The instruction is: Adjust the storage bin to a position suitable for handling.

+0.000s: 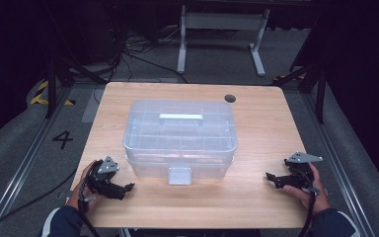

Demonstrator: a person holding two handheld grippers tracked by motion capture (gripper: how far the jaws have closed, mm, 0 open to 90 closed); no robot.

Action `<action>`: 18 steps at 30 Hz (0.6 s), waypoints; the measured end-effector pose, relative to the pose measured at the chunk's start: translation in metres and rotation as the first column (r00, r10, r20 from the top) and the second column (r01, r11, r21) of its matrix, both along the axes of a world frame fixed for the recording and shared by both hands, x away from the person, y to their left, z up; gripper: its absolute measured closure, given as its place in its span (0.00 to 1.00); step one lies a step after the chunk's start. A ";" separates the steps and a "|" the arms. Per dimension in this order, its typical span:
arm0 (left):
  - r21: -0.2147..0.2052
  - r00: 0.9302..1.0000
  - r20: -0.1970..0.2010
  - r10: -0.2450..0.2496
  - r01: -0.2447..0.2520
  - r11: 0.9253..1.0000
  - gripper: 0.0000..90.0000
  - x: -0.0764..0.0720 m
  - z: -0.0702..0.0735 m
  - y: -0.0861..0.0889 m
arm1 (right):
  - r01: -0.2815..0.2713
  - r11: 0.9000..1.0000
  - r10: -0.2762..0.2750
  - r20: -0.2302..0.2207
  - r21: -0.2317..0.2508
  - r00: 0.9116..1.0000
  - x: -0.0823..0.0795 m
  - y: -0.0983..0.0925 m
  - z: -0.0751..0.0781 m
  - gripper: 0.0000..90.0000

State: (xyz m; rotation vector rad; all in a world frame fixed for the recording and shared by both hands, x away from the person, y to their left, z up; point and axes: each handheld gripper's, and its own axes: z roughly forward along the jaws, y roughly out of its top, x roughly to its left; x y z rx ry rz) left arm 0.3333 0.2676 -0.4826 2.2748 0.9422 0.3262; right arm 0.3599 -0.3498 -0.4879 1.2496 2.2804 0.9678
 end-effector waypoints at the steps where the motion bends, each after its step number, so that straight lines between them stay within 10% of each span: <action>1: 0.000 1.000 0.000 0.000 0.000 1.000 0.01 0.000 0.000 0.000 | 0.000 1.000 0.000 0.000 0.000 1.000 0.000 0.000 0.000 0.03; 18: 0.003 1.000 0.006 -0.001 0.001 1.000 0.01 0.000 0.000 0.008 | -0.005 1.000 0.005 -0.001 -0.005 1.000 0.000 -0.001 0.000 0.03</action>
